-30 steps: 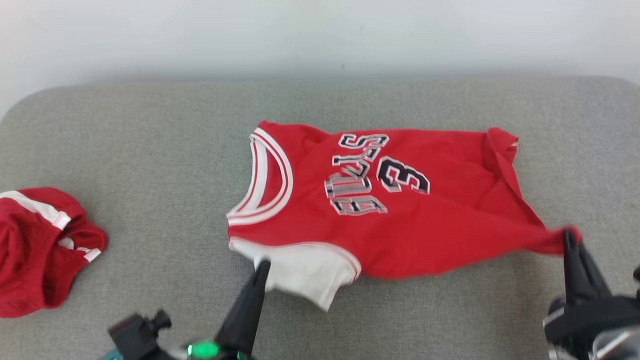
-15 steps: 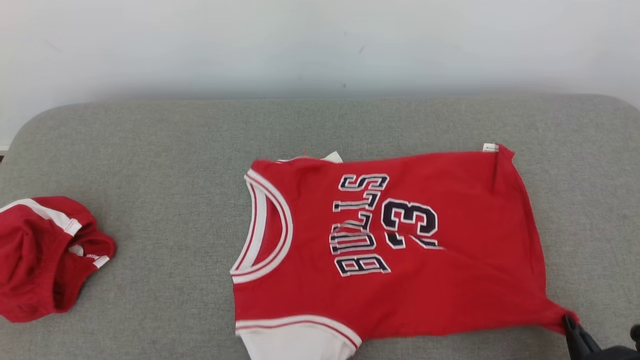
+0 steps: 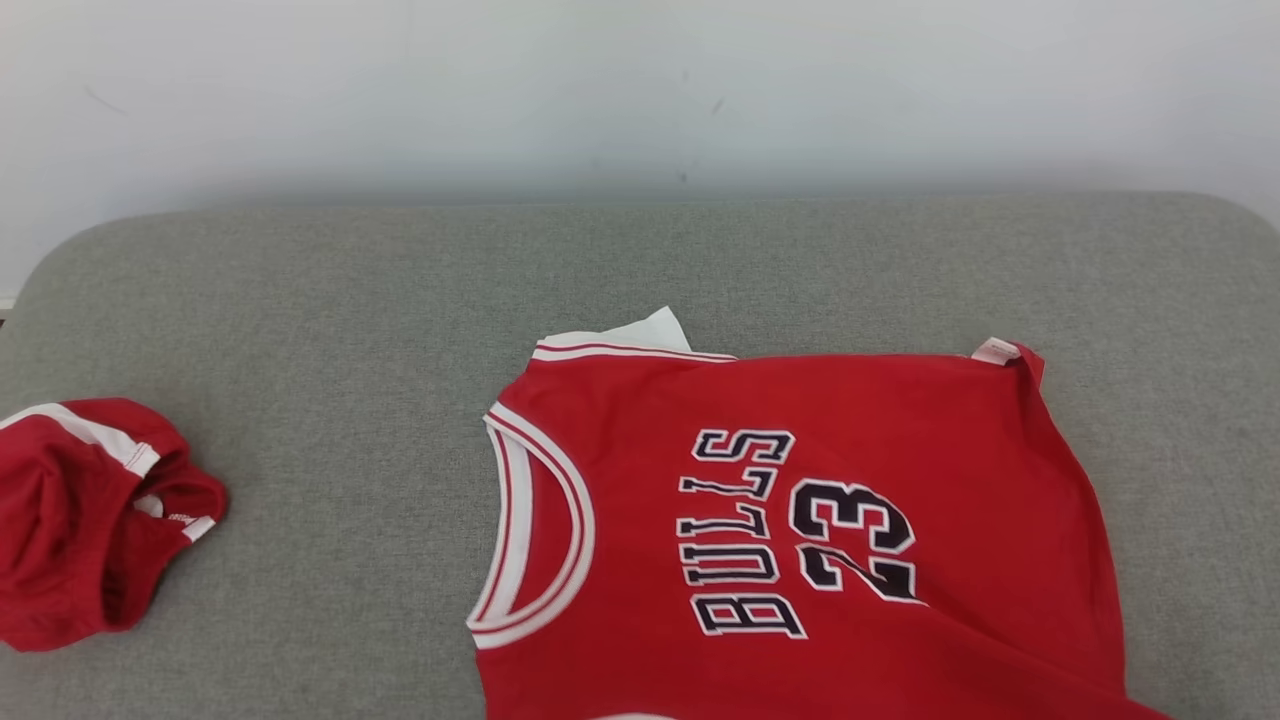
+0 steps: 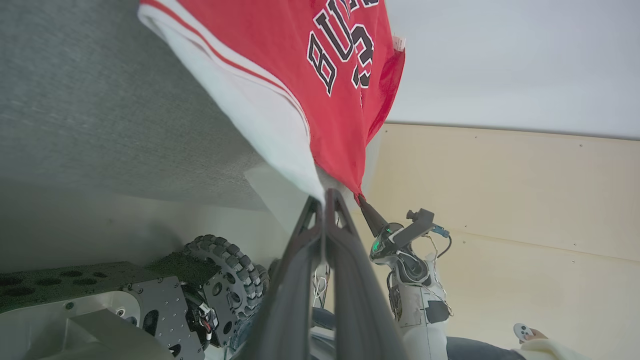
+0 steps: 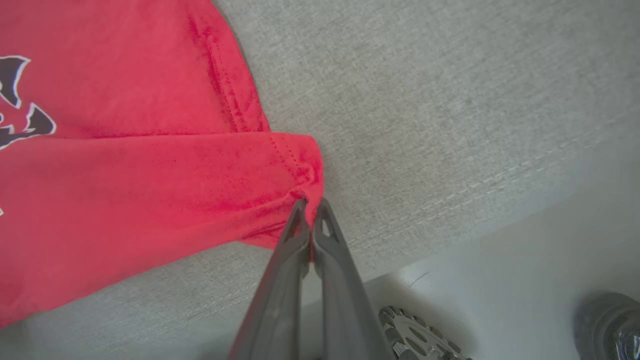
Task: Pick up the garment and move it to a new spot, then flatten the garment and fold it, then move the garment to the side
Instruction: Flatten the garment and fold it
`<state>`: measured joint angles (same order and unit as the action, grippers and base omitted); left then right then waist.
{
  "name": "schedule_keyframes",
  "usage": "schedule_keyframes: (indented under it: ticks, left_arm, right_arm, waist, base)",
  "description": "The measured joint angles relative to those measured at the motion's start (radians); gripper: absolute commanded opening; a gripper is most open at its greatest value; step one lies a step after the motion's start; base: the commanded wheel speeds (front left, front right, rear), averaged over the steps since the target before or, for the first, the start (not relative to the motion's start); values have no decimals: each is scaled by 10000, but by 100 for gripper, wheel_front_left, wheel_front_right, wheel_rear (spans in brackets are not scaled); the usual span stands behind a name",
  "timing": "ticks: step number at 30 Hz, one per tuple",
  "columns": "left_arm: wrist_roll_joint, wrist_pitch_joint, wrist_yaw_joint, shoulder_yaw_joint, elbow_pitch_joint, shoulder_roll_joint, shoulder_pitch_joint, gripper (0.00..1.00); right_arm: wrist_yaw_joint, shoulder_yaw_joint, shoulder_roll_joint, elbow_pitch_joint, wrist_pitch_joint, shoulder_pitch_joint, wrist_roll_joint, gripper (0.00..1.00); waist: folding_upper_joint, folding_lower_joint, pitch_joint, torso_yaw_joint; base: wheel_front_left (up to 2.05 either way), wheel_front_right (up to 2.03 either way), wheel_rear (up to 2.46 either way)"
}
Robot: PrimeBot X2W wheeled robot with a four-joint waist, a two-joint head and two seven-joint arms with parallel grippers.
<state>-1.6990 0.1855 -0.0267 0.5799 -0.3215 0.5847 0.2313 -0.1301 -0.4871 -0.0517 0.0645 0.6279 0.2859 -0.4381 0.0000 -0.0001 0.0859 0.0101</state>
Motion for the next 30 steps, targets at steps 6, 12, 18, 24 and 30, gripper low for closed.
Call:
schedule_keyframes:
  ticks: [6,12,18,24,30]
  left_arm:
    - [6,35,-86,-15,-42,6,-12,0]
    - [458,-654,-366,-495,86,-240,-312,0]
    - [1684,-1246,-625,-539,917,-953,-1676,0]
    - [2734,-1812,-702,-320,2096,-1900,-3040,0]
    - [3283,-2349,-803,-320,2853,-2405,-3823,0]
  right_arm:
    - [-2,-276,8,-84,255,85,-280,0]
    - [-2,-75,2,52,-780,-374,-694,0]
    - [-2,568,4,-77,-1881,-918,-1243,0]
    - [-2,961,10,-278,-2736,-1454,-1852,0]
    - [-2,1062,2,-307,-3361,-1650,-2330,0]
  waist:
    - [0,1,76,-113]
    - [0,1,202,-204]
    - [0,1,303,-106]
    - [0,2,356,-57]
    - [0,2,448,-90]
  base:
    - [0,0,0]
    - [0,0,0]
    - [0,0,0]
    - [0,0,0]
    - [0,0,0]
